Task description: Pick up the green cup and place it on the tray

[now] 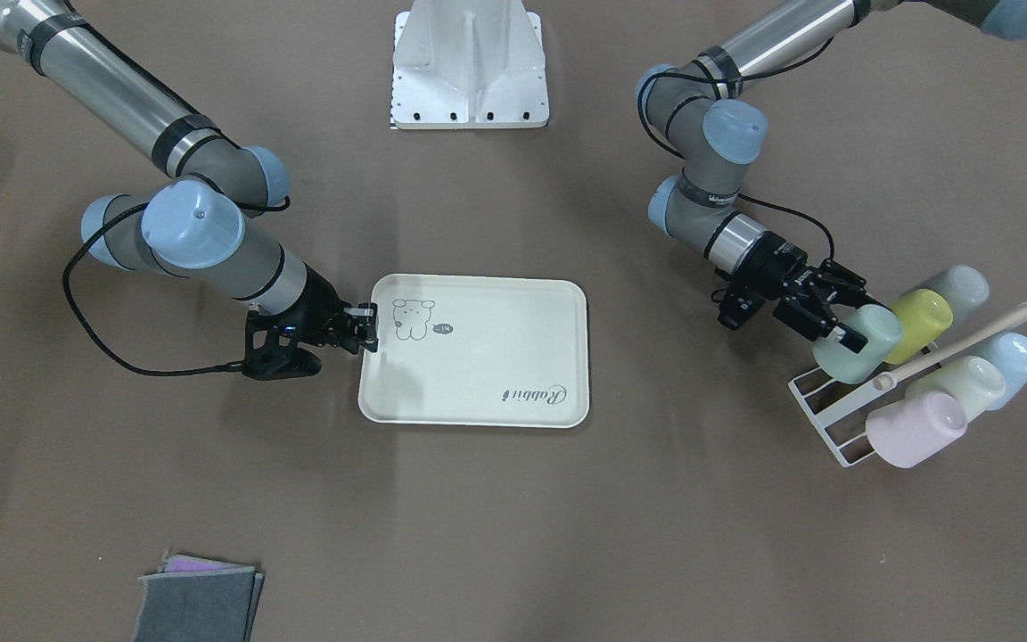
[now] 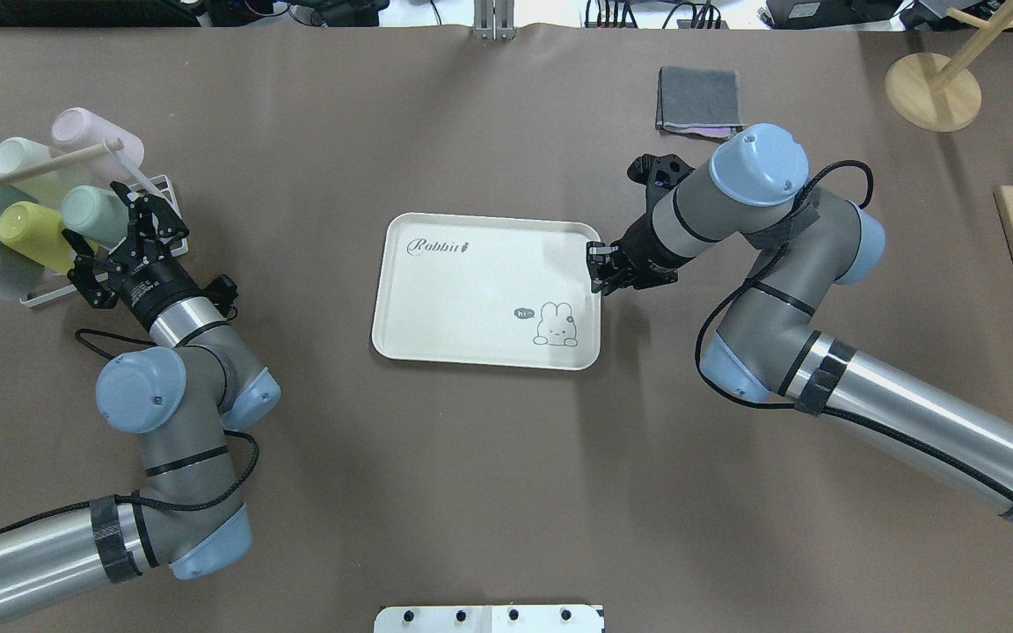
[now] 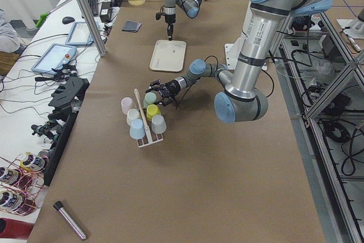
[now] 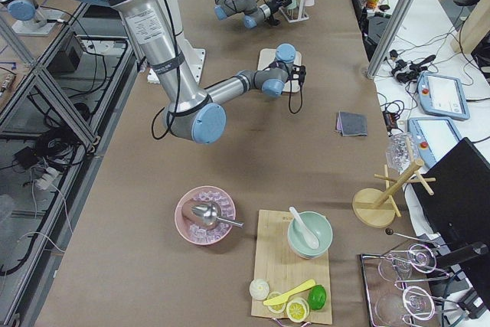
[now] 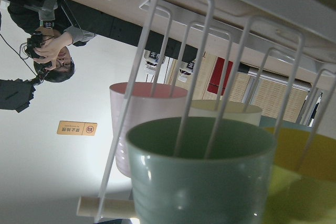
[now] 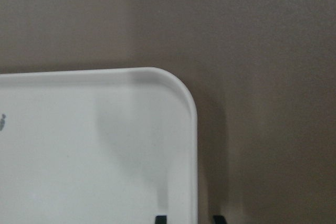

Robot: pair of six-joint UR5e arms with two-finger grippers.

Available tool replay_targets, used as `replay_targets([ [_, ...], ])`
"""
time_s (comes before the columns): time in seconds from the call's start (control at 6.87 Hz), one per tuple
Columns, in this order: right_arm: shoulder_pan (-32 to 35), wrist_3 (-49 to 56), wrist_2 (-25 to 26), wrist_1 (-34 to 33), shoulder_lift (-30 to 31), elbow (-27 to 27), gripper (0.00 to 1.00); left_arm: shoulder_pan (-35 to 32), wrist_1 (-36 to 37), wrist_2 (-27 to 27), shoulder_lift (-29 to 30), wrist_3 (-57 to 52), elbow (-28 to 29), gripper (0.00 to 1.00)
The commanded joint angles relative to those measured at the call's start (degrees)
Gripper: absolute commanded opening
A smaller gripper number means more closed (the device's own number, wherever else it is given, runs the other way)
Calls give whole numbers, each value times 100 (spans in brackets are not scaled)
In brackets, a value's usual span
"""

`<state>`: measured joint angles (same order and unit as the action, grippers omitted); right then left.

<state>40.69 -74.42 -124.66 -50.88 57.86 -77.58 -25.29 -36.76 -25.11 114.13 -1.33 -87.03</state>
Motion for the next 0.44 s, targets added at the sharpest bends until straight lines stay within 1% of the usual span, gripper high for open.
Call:
replay_targets([
  [0.0, 314, -3, -101, -9, 50, -107, 100, 6, 2, 6, 3, 72, 142, 87],
  [0.29, 893, 85, -408, -62, 190, -300, 100, 15, 11, 32, 12, 72, 204, 88],
])
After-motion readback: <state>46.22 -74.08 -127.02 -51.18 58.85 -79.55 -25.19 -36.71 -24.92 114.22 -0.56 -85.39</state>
